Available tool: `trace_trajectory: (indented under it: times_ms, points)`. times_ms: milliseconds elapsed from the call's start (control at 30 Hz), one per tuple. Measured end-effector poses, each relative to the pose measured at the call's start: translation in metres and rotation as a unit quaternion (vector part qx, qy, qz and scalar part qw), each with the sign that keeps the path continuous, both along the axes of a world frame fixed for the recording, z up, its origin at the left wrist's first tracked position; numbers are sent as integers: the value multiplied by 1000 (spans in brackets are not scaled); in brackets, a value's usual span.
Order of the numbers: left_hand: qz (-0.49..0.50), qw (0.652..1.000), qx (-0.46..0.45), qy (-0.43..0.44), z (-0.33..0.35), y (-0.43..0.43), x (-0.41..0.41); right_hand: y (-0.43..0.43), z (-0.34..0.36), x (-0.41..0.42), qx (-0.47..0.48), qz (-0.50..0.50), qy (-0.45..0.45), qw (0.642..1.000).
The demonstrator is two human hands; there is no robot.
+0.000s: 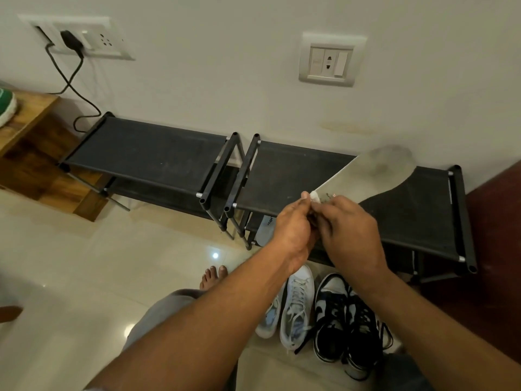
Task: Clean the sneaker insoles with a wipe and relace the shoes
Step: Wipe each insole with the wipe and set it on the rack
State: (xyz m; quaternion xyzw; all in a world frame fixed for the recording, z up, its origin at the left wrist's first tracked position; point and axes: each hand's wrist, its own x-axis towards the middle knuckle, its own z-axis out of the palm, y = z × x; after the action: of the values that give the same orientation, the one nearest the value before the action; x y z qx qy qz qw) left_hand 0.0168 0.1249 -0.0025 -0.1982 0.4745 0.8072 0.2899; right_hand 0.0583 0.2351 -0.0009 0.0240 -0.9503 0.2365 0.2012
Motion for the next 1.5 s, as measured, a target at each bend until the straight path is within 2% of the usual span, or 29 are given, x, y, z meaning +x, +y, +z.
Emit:
trace_trajectory:
  times_ms: [133,267,400,500,633,733,867,1000,1133,1267,1367,1400,1500]
  points:
    - [-18,1000,17,13,1,1,0,24,-1,-9,-44,-64,-3,997]
    - [-26,999,33,13,-1,-3,-1,4,-4,-1,-17,-2,5,1000]
    - [-88,992,64,64,0,-4,-4,26,-2,-10,-53,-59,15,997]
    - [-82,992,69,66,-2,-6,-6,13,-3,-3,-26,-10,18,999]
    - [-95,991,54,73,-2,-6,-8,29,-2,-10,-50,-37,21,998]
    - [-79,994,51,59,-2,-7,-7,11,-2,-2,-15,15,17,1000]
    - [-137,985,57,89,2,-6,-7,31,3,-11,-48,-56,17,997]
    - [-118,990,39,67,1,-10,-6,15,1,-2,-7,32,9,999]
    - [-165,981,47,85,6,-9,-6,41,7,-12,-50,-65,14,997]
    - [-150,985,22,85,2,-11,-3,15,1,-1,-11,23,17,1000]
    - [-180,978,18,102,3,-10,-4,40,2,-14,-51,-75,4,996]
    - [-179,979,17,99,6,-10,-4,39,3,-14,-56,-80,5,995]
    - [-146,986,11,86,3,-12,-4,11,1,-3,-24,10,5,1000]
